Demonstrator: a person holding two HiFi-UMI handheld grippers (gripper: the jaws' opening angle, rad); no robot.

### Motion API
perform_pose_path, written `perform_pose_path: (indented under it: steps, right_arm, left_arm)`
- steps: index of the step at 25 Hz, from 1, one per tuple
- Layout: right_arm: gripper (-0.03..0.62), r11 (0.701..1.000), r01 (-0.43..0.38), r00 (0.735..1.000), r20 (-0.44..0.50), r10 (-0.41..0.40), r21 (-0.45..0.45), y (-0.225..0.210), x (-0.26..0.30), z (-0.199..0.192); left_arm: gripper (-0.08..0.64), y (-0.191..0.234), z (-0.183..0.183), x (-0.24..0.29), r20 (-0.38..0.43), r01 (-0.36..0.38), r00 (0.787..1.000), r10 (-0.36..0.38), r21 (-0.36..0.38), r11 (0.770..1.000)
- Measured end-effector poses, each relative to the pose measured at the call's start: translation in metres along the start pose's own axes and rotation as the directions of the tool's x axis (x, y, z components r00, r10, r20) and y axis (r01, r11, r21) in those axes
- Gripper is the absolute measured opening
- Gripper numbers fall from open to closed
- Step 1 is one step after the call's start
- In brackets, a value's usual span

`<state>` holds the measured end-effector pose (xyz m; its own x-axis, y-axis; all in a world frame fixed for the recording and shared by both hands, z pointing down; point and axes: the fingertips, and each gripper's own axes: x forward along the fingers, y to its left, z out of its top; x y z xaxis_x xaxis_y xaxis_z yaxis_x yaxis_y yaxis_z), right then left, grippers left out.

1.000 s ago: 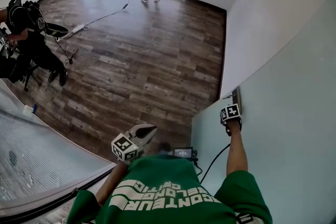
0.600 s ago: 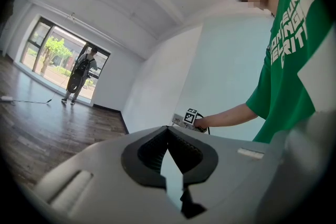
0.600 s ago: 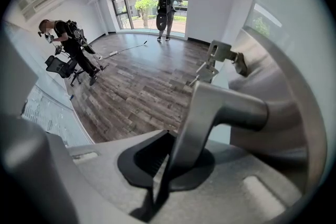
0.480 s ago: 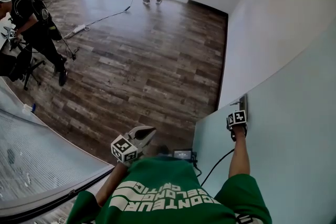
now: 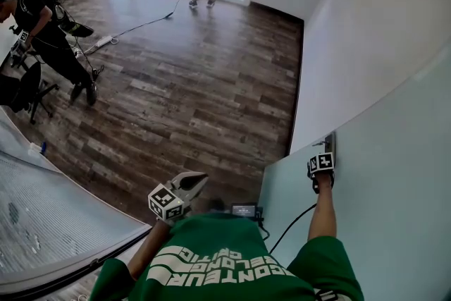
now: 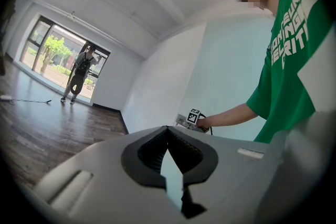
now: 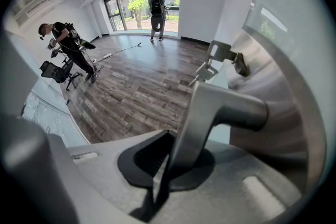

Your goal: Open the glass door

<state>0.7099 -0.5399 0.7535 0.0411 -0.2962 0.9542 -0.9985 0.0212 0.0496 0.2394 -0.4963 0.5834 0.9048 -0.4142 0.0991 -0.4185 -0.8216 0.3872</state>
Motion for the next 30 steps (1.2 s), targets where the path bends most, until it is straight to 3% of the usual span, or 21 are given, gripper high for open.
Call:
perform_pose_path:
  steps: [24,30]
  right_arm:
    - [-0.008,0.999,-0.005,1.000,-0.005,0.006,0.034,-0.028,0.002,0.001]
    - [-0.008,0.999,-0.022,0.998,-0.065,0.025,0.044,-0.026,-0.005,-0.005]
  left_arm:
    - [0.009,-0.003,0.002,0.012,-0.021,0.007,1.000,-0.007,0.003,1.000]
    - [0.009,-0.002,0.013,0.001,0.013,0.007,1.000,-0.008,0.008,1.000]
